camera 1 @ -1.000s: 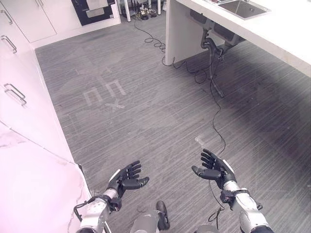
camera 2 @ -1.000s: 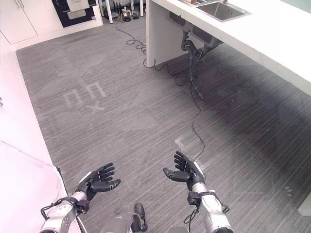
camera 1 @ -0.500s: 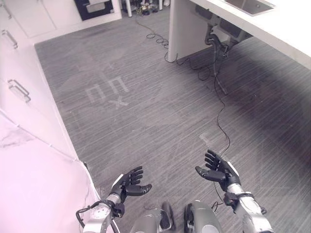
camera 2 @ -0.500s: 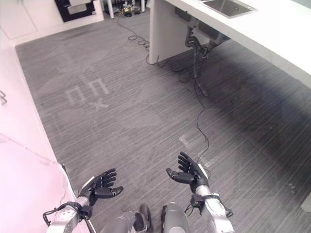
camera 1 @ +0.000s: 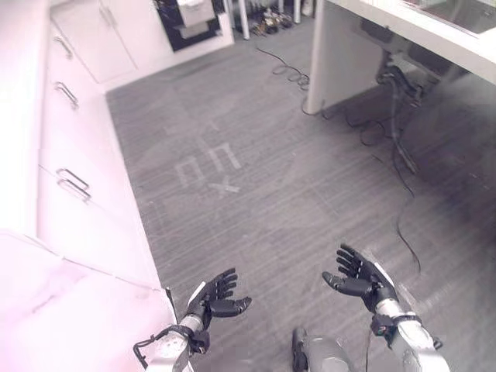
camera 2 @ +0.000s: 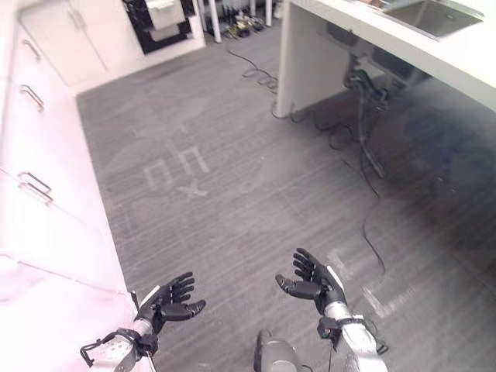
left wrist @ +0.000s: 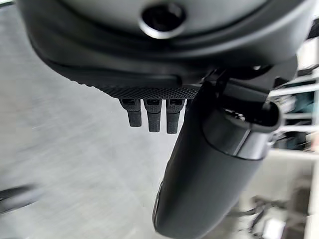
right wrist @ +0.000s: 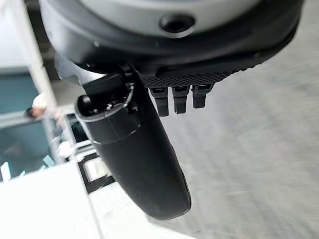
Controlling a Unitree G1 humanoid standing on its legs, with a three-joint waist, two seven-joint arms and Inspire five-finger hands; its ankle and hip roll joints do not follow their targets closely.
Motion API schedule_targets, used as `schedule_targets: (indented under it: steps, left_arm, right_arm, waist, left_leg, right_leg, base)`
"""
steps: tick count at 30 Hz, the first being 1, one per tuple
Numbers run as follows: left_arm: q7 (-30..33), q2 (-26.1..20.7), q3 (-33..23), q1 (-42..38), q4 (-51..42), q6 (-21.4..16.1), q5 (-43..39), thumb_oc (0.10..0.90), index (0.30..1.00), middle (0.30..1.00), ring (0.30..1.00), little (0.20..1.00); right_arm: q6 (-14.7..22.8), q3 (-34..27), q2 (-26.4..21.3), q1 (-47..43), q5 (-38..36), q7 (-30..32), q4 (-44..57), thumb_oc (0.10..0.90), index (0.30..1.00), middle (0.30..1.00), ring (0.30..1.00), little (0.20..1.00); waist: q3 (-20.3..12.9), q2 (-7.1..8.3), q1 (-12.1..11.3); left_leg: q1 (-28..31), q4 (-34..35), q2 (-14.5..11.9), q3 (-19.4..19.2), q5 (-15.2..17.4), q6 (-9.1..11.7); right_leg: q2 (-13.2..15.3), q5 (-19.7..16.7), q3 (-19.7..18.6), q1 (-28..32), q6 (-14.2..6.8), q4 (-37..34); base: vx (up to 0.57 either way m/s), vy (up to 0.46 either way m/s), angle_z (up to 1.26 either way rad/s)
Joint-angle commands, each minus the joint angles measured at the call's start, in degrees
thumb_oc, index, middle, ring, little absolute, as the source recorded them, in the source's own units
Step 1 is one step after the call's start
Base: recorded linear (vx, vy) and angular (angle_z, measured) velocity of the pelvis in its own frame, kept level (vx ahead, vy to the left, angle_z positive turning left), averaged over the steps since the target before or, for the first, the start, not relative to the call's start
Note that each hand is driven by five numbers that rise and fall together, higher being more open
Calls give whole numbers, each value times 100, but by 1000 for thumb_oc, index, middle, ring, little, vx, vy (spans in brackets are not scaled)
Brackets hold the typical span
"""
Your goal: Place the dishes in the dishwasher.
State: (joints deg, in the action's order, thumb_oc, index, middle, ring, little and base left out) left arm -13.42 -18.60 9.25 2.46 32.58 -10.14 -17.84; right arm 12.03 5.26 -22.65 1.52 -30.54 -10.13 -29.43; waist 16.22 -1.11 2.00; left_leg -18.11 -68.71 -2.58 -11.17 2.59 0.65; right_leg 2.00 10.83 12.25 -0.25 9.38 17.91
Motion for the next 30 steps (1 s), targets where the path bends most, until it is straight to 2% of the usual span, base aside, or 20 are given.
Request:
schedule_targets:
  steps: [1,2,3,4,5,7,9,10,11,12,13,14,16,18,19,21,22,24,26,30]
  left_arm:
    - [-30,-86,54,-71,-188,-298,-249,800,900,900,900,900]
    - [9,-63,44,-23,-190,-327,-248,800,900,900,900,900]
    - [9,-68,43,28,-204,-330,-269,800,900,900,900,900]
    - [7,-38,8,217,-239,-377,-230,800,900,900,900,900]
    - [-8,-41,-18,362,-285,-441,-196,800,900,900,900,900]
    - [-93,-63,-95,491,-260,-591,-216,800,900,900,900,900]
    - [-143,-120,-204,534,-138,-653,-237,800,900,900,900,900]
    - [-146,-131,-222,503,-79,-642,-169,800,900,900,900,900]
    - [-196,-136,-212,364,21,-597,-54,800,900,900,900,900]
    - [-147,-192,-136,285,18,-555,-10,800,900,900,900,900]
    - [-76,-217,-107,210,35,-481,26,800,900,900,900,900]
    - [-1,-242,-72,145,50,-400,46,800,900,900,900,900]
    - [130,-268,-6,64,118,-405,-85,800,900,900,900,900]
    - [134,-279,20,37,67,-416,-182,800,900,900,900,900]
    - [107,-297,19,21,40,-400,-161,800,900,900,900,900]
    - [67,-340,-4,-44,44,-308,-186,800,900,900,900,900]
    - [56,-333,-32,-75,74,-287,-166,800,900,900,900,900]
    - [56,-285,-11,-77,184,-348,-138,800,900,900,900,900]
    - [61,-209,18,-12,233,-464,-120,800,900,900,900,900]
    - [183,-102,-50,210,198,-538,-214,800,900,900,900,900]
  right_arm:
    - [761,1,-246,-209,-147,-101,447,800,900,900,900,900]
    - [761,11,-221,-213,-156,-99,421,800,900,900,900,900]
    - [748,24,-222,-202,-180,-87,428,800,900,900,900,900]
    - [758,123,-212,-215,-231,-59,408,800,900,900,900,900]
    - [760,141,-191,-220,-292,-55,370,800,900,900,900,900]
    - [791,115,-150,-225,-334,-113,310,800,900,900,900,900]
    - [807,128,-94,-292,-386,-197,193,800,900,900,900,900]
    - [786,120,-58,-303,-485,-236,151,800,900,900,900,900]
    - [790,101,89,-293,-733,-304,70,800,900,900,900,900]
    - [835,88,174,-262,-672,-340,74,800,900,900,900,900]
    - [862,93,244,-221,-503,-330,83,800,900,900,900,900]
    - [885,132,275,-206,-415,-311,68,800,900,900,900,900]
    - [900,298,290,-267,-537,-345,-18,800,900,900,900,900]
    - [929,389,271,-286,-590,-330,-7,800,900,900,900,900]
    - [932,357,253,-264,-592,-321,31,800,900,900,900,900]
    - [939,283,206,-214,-735,-418,13,800,900,900,900,900]
    - [931,248,193,-201,-783,-482,-7,800,900,900,900,900]
    - [966,124,167,-152,-792,-687,-84,800,900,900,900,900]
    - [935,76,180,-151,-803,-696,-89,800,900,900,900,900]
    - [725,160,167,-279,-681,-718,-63,800,900,900,900,900]
  waist:
    - [-122,190,60]
    - [-109,150,-30]
    - [-92,93,-97]
    - [-88,-68,-348]
    - [-111,-149,-523]
    - [-177,-166,-645]
    - [-287,-72,-678]
    - [-322,-20,-691]
    - [-404,-5,-638]
    - [-412,-55,-574]
    - [-392,-141,-533]
    - [-359,-256,-467]
    - [-293,-386,-355]
    - [-206,-443,-175]
    - [-161,-433,-47]
    - [-94,-396,63]
    - [-91,-340,112]
    - [-65,-288,241]
    - [-61,-293,272]
    - [-135,-225,245]
  left_leg:
    - [867,3568,291,64,125,-60]
    - [860,4855,317,-69,-25,-18]
    - [645,5152,319,-2,-36,22]
    - [-187,5152,280,489,-229,152]
    - [-719,5152,165,569,-392,223]
    - [-887,5152,84,292,-464,186]
    - [-532,5152,180,99,-363,-21]
    - [-430,5152,294,129,-277,-112]
    - [-87,5152,393,57,1,-348]
    - [121,5152,467,93,151,-491]
    - [303,5152,519,184,250,-580]
    - [518,5152,477,208,362,-638]
    - [824,5152,406,181,537,-689]
    - [1118,5152,394,230,692,-695]
    - [1235,5152,446,344,789,-680]
    - [1452,5152,462,508,968,-611]
    - [1561,5152,482,560,1100,-577]
    - [1848,5152,463,657,1464,-493]
    - [2008,5152,390,579,1635,-433]
    - [2306,5152,186,303,1569,-257]
  right_leg:
    - [132,15,-413,40,-866,-73]
    - [48,129,-454,167,-947,-73]
    - [-53,206,-498,258,-988,-73]
    - [-326,411,-747,519,-994,-73]
    - [-455,538,-870,701,-984,-73]
    - [-430,694,-841,959,-1021,-73]
    - [-252,660,-806,1360,-1156,-73]
    - [-206,353,-824,1495,-1250,-73]
    - [-65,-974,-644,1496,-1736,691]
    - [23,-1410,-614,1184,-1959,1601]
    - [96,-1769,-568,798,-2062,2454]
    - [160,-1896,-490,356,-2058,3247]
    - [260,-1720,-171,-302,-1944,3648]
    - [181,-1338,115,-892,-1780,3309]
    - [139,-1206,217,-1116,-1739,2801]
    - [366,-1086,529,-1157,-1606,1608]
    - [517,-1264,587,-1219,-1615,833]
    - [870,-1674,525,-1564,-1749,-72]
    - [1035,-1668,458,-1711,-1777,-73]
    - [878,-1123,470,-1330,-1633,-73]
  base:
    - [669,76,-30]
    - [618,116,-73]
    - [760,148,-84]
    - [777,136,-75]
    - [751,141,-46]
    - [521,129,-99]
    - [573,192,-123]
    - [702,290,-71]
    - [618,300,-32]
    - [628,358,-3]
    - [433,301,17]
    - [341,259,22]
    - [288,167,-6]
    - [321,-3,-42]
    - [398,-141,-24]
    - [370,-215,10]
    - [393,-266,3]
    - [499,-357,17]
    - [427,-327,24]
    - [388,-306,-57]
